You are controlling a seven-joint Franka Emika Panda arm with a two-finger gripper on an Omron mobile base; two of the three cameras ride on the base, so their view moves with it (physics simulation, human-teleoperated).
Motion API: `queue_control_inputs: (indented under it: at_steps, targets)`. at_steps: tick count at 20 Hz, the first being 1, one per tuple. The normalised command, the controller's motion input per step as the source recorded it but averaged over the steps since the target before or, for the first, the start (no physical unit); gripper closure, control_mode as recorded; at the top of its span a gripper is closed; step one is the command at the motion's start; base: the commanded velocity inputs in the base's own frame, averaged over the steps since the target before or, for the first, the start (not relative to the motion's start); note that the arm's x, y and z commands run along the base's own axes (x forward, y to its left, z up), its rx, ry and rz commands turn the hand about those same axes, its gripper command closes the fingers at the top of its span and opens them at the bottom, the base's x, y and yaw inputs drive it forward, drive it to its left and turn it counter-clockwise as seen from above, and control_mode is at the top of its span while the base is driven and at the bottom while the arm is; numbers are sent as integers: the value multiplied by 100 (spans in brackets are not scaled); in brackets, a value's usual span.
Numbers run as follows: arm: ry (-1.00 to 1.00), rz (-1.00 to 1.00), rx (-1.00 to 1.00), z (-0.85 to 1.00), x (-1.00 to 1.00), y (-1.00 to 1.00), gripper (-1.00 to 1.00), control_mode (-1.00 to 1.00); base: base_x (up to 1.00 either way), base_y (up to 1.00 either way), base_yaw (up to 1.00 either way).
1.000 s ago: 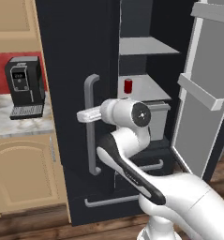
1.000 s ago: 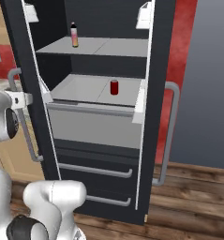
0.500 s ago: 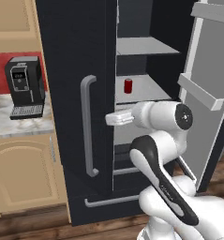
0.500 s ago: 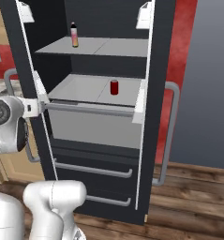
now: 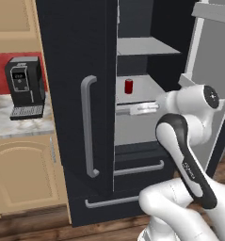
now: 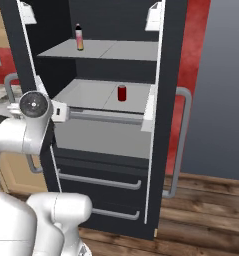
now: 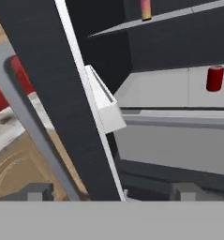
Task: Open the fridge, grab two sodas, and place both sodas inside the bowl with ice on the dining counter.
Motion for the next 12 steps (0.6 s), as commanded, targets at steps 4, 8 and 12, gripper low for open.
queue_control_inputs:
  at_steps: [4, 8, 12]
  targets:
    - [20, 4, 11, 0, 33, -27, -100, -100, 0, 0, 0]
    - [20, 4, 15, 2, 44, -6, -100, -100, 0, 0, 0]
    - [17, 0, 20, 14, 63, 3, -100, -100, 0, 0, 0]
